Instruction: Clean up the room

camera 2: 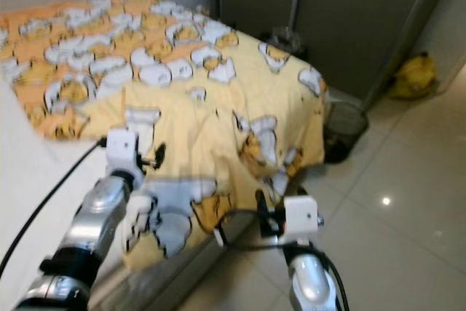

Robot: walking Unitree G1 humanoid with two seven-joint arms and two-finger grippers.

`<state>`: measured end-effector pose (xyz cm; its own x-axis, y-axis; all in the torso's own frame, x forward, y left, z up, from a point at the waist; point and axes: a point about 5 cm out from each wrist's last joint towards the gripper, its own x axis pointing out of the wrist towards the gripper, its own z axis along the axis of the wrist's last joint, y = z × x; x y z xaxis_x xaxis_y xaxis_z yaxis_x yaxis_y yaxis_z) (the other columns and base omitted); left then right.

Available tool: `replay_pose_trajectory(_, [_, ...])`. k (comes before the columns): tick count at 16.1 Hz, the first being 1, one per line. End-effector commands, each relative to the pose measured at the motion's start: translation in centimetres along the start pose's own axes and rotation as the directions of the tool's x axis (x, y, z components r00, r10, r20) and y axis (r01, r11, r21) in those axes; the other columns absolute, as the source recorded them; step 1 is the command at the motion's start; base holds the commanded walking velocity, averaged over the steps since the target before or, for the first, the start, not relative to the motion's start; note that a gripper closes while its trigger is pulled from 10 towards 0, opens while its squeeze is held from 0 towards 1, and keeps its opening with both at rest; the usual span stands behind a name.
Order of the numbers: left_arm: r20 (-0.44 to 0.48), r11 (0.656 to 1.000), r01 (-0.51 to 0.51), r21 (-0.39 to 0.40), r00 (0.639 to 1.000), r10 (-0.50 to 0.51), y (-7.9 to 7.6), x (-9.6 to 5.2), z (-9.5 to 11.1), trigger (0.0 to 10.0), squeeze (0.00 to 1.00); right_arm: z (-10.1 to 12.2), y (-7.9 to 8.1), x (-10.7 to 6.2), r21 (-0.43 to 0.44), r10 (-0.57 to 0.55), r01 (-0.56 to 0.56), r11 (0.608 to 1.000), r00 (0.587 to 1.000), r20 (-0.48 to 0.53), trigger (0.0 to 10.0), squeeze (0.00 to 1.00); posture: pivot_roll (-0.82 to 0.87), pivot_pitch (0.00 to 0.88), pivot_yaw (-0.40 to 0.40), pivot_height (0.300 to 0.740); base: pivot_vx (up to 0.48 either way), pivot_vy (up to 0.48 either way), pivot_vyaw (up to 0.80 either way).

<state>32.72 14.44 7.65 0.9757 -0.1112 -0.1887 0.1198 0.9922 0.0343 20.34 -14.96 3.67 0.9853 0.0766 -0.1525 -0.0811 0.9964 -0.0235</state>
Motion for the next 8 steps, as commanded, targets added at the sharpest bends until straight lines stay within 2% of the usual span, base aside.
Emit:
replay_pose_trajectory(1, [0.011,1.000,0.028,0.001,1.000,-0.028,-0.9,0.3,0.4,10.0,0.00,-0.3,-0.4,-0.2,-0.007,-0.004,0.004,1.000,1.000,-0.021,10.0,0.00,-0.09,0.000,0.054,0.740,0.000,0.000,0.00])
replay_pose_trajectory(4, [-0.056,0.998,-0.031,-0.050,0.998,0.028,0.3,0.2,-0.9,10.0,0.00,-0.6,-0.7,-0.3,-0.018,-0.009,0.008,1.000,0.999,-0.042,10.0,0.00,-0.09,0.000,0.045,0.740,0.000,0.000,0.00])
replay_pose_trajectory(7, [-0.080,0.997,-0.068,-0.024,0.995,0.066,1.3,0.6,-1.3,10.0,0.00,-0.8,-0.8,-0.4,-0.029,0.003,-0.004,1.000,0.998,-0.056,10.0,0.00,-0.08,0.000,0.038,0.740,0.000,0.000,0.76])
replay_pose_trajectory(8, [-0.179,0.998,-0.059,0.013,0.982,0.061,1.8,0.8,-2.3,10.0,0.00,-0.9,-0.7,-0.4,-0.038,0.015,-0.017,0.999,0.998,-0.059,10.0,0.00,-0.08,0.000,0.037,0.740,0.000,0.000,0.73])
